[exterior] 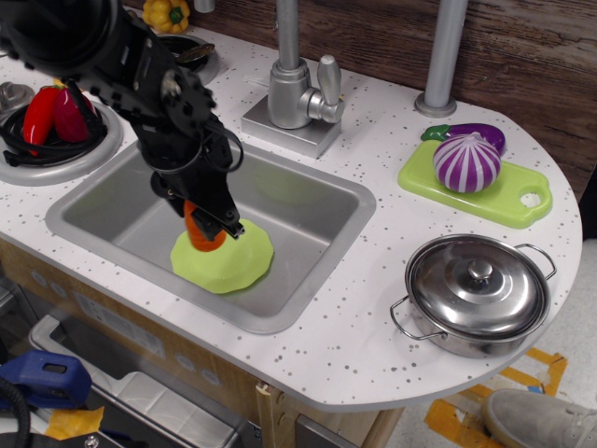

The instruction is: Put carrot on plate

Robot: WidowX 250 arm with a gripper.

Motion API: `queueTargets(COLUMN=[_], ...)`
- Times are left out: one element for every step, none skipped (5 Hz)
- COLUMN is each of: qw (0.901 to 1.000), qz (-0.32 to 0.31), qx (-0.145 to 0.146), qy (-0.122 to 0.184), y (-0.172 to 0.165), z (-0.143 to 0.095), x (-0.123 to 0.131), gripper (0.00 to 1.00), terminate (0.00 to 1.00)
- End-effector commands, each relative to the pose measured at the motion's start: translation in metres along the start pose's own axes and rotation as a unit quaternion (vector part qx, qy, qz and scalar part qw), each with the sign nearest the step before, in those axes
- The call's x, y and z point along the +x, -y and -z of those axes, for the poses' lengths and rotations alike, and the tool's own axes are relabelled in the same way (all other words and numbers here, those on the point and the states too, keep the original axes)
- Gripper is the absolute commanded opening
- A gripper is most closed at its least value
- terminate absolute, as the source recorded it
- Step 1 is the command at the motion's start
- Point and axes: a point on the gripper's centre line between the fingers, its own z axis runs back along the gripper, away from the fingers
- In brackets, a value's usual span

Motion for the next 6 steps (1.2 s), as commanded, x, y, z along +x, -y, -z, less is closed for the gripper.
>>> queueTargets(qw=[0.9983, 0.9952, 0.9938, 0.9943, 0.9958, 0.9957], qz=[0.038, 0.071, 0.072, 0.067, 0.059, 0.062], qx=[-0.027, -0.060, -0.082, -0.081, -0.069, -0.068], qy=[0.034, 0.033, 0.023, 0.015, 0.002, 0.001], y=[-0.023, -0.028, -0.029, -0.029, -0.025, -0.025], z=[0.017, 0.035, 0.045, 0.047, 0.044, 0.044], x=[0.014, 0.019, 0.018, 0.015, 0.008, 0.008], gripper=[0.00, 0.00, 0.00, 0.00, 1.00, 1.00], terminate=[0.00, 0.00, 0.00, 0.00, 0.00, 0.00])
